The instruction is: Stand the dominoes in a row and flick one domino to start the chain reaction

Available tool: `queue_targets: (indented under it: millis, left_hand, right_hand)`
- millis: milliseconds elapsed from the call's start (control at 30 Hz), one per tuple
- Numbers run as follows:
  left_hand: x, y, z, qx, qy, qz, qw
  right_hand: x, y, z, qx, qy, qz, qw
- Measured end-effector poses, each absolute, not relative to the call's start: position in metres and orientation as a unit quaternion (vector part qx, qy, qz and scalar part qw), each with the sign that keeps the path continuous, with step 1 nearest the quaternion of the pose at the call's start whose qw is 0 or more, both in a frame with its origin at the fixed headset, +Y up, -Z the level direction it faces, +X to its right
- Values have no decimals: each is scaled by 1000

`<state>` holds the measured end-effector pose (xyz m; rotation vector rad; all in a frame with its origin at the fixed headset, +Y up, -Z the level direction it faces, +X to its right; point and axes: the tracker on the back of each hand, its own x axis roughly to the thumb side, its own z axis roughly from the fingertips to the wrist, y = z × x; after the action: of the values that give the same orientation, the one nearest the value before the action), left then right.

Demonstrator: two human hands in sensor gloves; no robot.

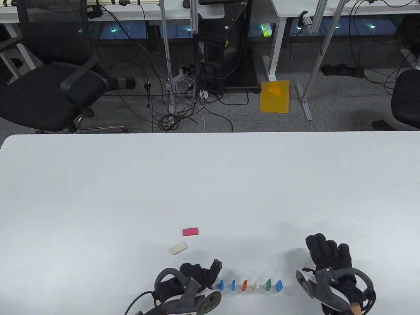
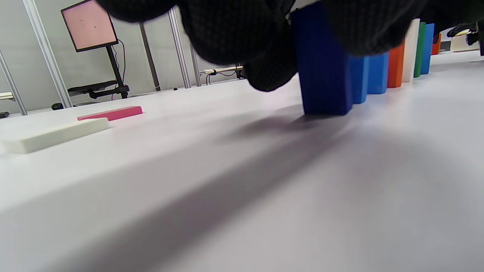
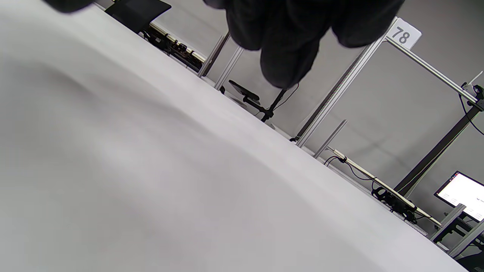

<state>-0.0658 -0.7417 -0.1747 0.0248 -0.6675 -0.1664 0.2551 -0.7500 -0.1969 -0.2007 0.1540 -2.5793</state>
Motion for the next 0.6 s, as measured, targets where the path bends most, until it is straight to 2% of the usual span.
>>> queue_targets:
  millis: [600]
  left_hand:
    - [-65, -742, -173, 18, -327, -102, 939]
  right_hand:
    - [255, -751, -197, -77, 53, -958, 273]
